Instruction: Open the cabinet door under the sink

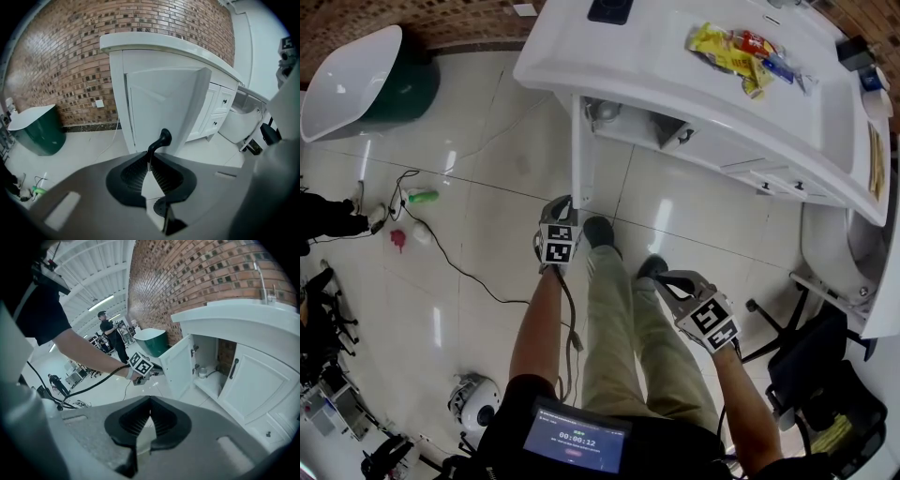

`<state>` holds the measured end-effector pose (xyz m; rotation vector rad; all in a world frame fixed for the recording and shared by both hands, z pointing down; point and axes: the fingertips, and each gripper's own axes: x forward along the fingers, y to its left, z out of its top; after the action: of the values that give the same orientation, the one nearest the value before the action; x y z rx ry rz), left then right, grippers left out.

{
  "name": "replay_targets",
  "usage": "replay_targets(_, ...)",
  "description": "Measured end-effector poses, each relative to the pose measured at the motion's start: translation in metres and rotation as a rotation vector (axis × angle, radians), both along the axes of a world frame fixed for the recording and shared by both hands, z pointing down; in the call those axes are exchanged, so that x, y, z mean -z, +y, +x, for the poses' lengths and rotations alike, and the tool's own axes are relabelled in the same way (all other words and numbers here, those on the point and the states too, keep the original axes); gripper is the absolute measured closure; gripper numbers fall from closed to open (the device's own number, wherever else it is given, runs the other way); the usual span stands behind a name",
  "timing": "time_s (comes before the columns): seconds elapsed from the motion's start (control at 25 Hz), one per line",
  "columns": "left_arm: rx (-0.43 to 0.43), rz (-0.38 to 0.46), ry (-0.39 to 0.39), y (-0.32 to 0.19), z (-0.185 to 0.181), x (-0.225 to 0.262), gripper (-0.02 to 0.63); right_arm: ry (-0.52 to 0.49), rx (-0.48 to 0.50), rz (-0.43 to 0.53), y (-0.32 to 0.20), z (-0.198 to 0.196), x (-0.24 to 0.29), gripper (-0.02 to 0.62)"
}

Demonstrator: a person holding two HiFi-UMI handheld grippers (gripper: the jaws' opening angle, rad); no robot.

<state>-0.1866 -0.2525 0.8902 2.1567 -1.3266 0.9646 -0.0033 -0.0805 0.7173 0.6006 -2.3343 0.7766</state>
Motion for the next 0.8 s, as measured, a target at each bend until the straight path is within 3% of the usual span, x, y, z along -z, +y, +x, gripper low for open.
replay_targets(0.52,0.075,-0.034,0.022,-0.009,-0.045,0.002,0.571,0.021,-0.009,-0.001,-0.004,0.009,-0.002,0.604)
replay_targets(0.8,0.072,-0.071,0.030,-0.015,-0.065,0.002,0.569,0.009,0.031,-0.010,0.006,-0.005,-0.002,0.604)
